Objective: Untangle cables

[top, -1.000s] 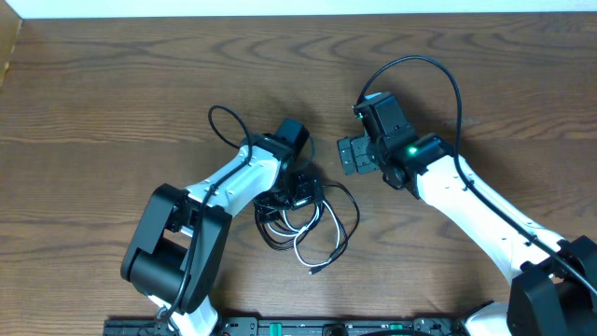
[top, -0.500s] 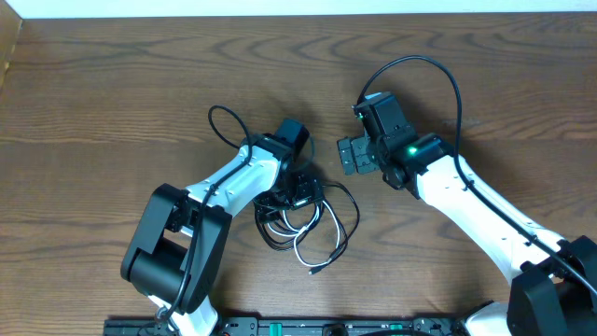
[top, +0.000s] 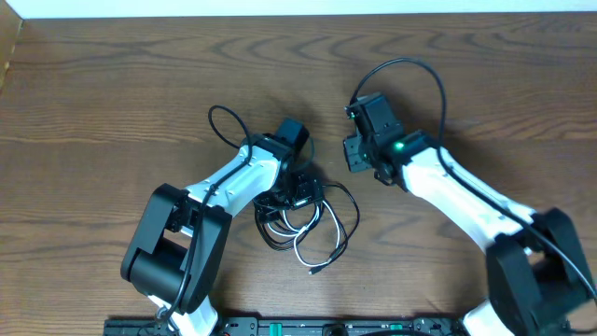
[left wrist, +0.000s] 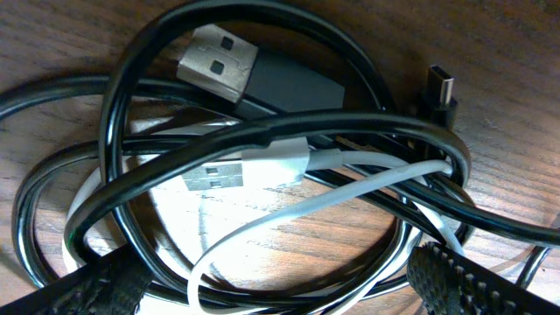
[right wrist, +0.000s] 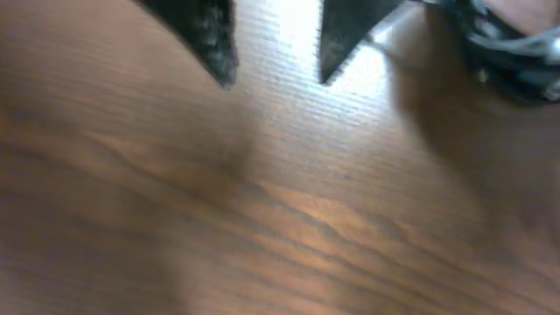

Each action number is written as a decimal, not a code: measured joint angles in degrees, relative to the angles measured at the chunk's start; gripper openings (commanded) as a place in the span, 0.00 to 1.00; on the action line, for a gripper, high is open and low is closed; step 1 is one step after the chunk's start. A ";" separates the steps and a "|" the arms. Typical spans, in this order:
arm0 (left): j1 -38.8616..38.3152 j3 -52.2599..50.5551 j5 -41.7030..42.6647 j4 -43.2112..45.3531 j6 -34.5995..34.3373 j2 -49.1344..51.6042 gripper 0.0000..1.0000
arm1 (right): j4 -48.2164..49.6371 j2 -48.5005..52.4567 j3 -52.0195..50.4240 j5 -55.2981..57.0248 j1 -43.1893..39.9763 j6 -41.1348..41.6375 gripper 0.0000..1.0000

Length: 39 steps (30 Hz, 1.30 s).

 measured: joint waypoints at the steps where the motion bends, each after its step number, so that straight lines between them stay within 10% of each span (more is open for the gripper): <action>1: 0.00 0.00 0.00 0.00 0.00 0.00 0.98 | 0.04 1.01 -0.02 -0.13 -0.33 -0.09 0.01; 31: 0.00 0.00 0.00 0.00 0.00 0.00 0.98 | -3.19 1.33 -0.04 0.17 -8.59 2.47 0.19; 39: 0.00 0.00 0.00 0.00 0.00 0.00 0.98 | -3.23 1.33 -0.04 -0.92 -8.59 2.80 0.01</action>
